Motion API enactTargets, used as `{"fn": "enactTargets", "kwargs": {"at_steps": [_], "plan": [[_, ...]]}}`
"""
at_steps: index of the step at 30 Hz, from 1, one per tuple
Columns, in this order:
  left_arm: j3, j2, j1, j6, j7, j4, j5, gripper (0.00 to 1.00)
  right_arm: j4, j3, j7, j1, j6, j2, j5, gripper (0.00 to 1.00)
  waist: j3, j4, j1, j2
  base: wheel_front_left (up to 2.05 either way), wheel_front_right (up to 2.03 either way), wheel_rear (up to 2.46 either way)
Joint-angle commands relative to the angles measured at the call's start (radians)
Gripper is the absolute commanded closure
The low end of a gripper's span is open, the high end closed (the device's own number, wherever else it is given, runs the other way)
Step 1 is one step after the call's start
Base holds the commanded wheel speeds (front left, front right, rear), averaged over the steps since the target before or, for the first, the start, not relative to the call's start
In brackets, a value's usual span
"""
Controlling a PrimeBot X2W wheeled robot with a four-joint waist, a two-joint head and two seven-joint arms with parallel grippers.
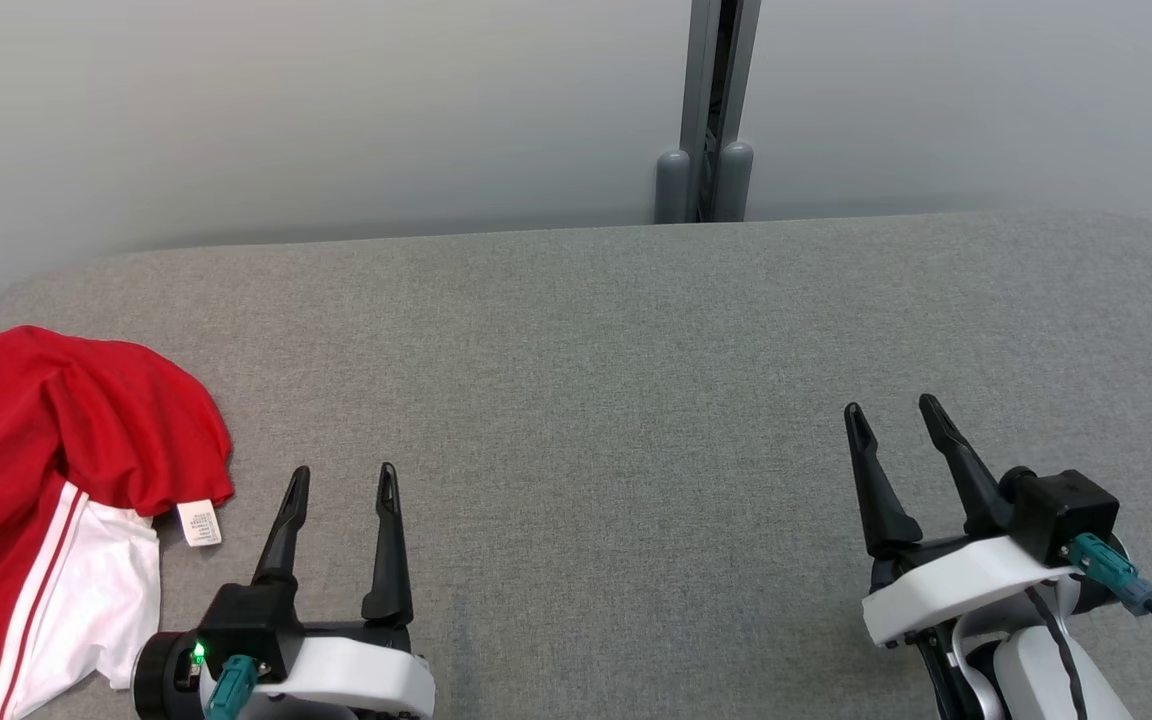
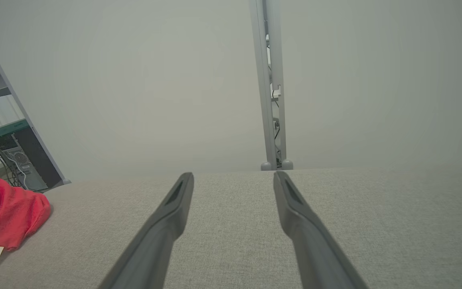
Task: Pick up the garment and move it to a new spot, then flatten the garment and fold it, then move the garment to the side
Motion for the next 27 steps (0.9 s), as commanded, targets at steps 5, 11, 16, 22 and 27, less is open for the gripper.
{"fn": "enactTargets", "kwargs": {"at_steps": [5, 11, 16, 22, 27], "plan": [[0.011, -0.001, 0.013, -0.043, -0.014, -0.004, 0.041, 0.00, 0.011, 0.008, -0.024, -0.004, 0.002, -0.010, -0.018, 0.00, -0.003, 0.000, 0.0000, 0.0000, 0.00, 0.00, 0.00], [0.023, -0.007, 0.021, -0.055, -0.021, -0.012, 0.084, 0.00, 0.013, 0.026, -0.037, -0.010, 0.002, -0.011, -0.043, 0.00, -0.002, -0.001, 0.0000, 0.0000, 0.00, 0.00, 0.00], [0.025, -0.008, 0.029, -0.060, -0.028, -0.017, 0.122, 0.00, 0.008, 0.031, -0.049, -0.014, 0.002, -0.012, -0.071, 0.00, -0.001, -0.002, 0.0000, 0.0000, 0.00, 0.00, 0.00], [0.014, -0.008, 0.036, -0.054, -0.035, -0.022, 0.145, 0.00, 0.013, 0.034, -0.061, -0.011, 0.002, -0.012, -0.095, 0.00, -0.002, -0.001, 0.0000, 0.0000, 0.00, 0.00, 0.00], [0.010, -0.008, 0.035, -0.054, -0.035, -0.020, 0.140, 0.00, 0.015, 0.026, -0.061, -0.010, 0.002, -0.012, -0.089, 0.00, -0.003, -0.002, 0.0000, 0.0000, 0.00, 0.00, 0.00]]}}
